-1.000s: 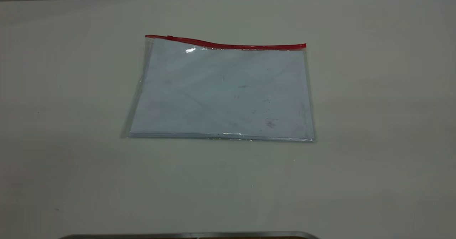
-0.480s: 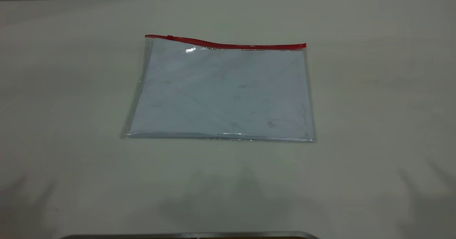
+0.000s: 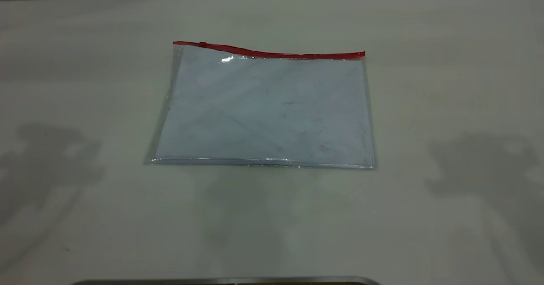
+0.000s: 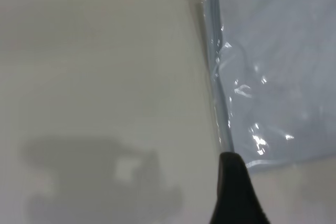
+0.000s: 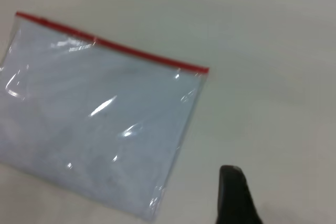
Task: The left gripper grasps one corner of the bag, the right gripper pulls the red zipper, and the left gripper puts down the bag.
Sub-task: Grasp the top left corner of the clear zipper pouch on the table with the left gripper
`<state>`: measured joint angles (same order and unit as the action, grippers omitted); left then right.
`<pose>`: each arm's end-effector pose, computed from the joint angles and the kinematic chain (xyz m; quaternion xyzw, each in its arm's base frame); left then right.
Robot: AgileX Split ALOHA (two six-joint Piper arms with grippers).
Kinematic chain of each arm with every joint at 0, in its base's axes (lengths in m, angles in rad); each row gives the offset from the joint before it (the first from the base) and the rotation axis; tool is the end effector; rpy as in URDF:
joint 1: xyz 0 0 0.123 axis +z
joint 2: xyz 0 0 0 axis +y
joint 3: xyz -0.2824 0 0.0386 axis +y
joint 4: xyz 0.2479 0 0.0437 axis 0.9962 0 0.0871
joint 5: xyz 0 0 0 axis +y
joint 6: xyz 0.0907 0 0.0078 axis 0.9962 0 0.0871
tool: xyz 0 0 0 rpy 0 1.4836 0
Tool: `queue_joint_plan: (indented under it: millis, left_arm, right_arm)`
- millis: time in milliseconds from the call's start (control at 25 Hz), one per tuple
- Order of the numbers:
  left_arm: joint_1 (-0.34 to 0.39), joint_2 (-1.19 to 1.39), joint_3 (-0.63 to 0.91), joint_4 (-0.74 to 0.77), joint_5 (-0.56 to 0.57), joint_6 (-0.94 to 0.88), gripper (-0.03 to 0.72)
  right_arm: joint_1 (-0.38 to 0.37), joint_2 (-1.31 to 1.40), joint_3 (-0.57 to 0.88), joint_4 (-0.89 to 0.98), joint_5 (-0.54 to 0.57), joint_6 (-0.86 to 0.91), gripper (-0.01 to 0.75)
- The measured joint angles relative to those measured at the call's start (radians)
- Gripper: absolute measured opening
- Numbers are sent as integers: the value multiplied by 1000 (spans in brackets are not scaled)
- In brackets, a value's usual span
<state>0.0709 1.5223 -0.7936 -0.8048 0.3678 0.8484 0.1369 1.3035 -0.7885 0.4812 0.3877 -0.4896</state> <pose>0.2942 -0.0028 0.2054 0.0463 0.9364 -0.0989 0.3334 0.2592 0.0518 0.2587 -0.1147 0.9118 0.0997 0.3815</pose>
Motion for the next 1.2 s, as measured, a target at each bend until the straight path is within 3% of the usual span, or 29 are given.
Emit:
queue_joint_plan:
  millis: [240, 560, 920, 1200]
  left_arm:
    - [0, 311, -231, -134, 47, 168, 521]
    - [0, 728, -583, -269, 175, 291, 521]
    - [-22, 1025, -862, -324, 294, 299, 521]
    - [-51, 1146, -950, -376, 318, 300, 521]
  right_arm:
    - [0, 179, -89, 177, 107, -170, 498]
    - [0, 259, -103, 468, 113, -406, 498]
    - [0, 260, -103, 517, 110, -446, 498]
    - [0, 260, -103, 519, 109, -446, 498]
